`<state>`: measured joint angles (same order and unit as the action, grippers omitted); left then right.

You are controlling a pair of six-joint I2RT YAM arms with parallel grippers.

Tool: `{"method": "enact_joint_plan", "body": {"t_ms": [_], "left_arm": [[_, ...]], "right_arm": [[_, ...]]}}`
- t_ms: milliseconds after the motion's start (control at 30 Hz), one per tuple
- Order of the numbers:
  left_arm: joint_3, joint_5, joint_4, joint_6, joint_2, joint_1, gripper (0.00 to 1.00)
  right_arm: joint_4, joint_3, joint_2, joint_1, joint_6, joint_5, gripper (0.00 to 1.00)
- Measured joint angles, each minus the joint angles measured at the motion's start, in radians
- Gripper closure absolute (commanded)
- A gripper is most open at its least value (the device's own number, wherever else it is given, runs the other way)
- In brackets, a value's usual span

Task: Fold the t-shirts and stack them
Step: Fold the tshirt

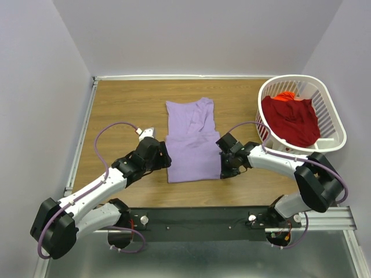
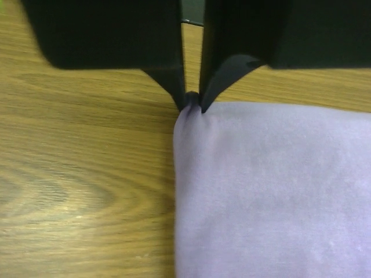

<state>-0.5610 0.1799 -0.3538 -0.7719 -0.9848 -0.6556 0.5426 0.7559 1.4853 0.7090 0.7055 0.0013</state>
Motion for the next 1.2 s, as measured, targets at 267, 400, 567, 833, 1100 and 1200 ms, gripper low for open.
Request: {"method": "enact_joint_plan", "body": {"t_ms": [267, 400, 567, 833, 1100, 1200], "left_arm": [[-0.035, -0.009, -0.069, -0.010, -0.051, -0.002, 0.28], [-0.066, -0.009, -0.124, -0.034, -0.084, -0.028, 0.32], [-0.090, -0.009, -0.181, -0.083, -0.156, -0.105, 0.34], [-0.095, -0.017, -0.222, -0.145, -0.275, -0.171, 0.36], [-0.111, -0.012, -0.225, -0.162, -0.345, -0.171, 0.39], [-0.132, -0.011, -0.221, -0.161, -0.374, -0.171, 0.41]], "right_arm": [[0.005, 0.023, 0.018, 0.049, -0.009, 0.052, 1.00], [0.003, 0.023, 0.010, 0.058, -0.023, 0.064, 1.00], [-0.010, 0.011, -0.006, 0.064, -0.043, 0.081, 1.00], [-0.051, -0.022, -0.034, 0.068, -0.072, 0.083, 1.00], [-0.092, -0.056, -0.063, 0.069, -0.086, 0.083, 1.00], [-0.098, -0.061, -0.068, 0.069, -0.087, 0.083, 1.00]]}}
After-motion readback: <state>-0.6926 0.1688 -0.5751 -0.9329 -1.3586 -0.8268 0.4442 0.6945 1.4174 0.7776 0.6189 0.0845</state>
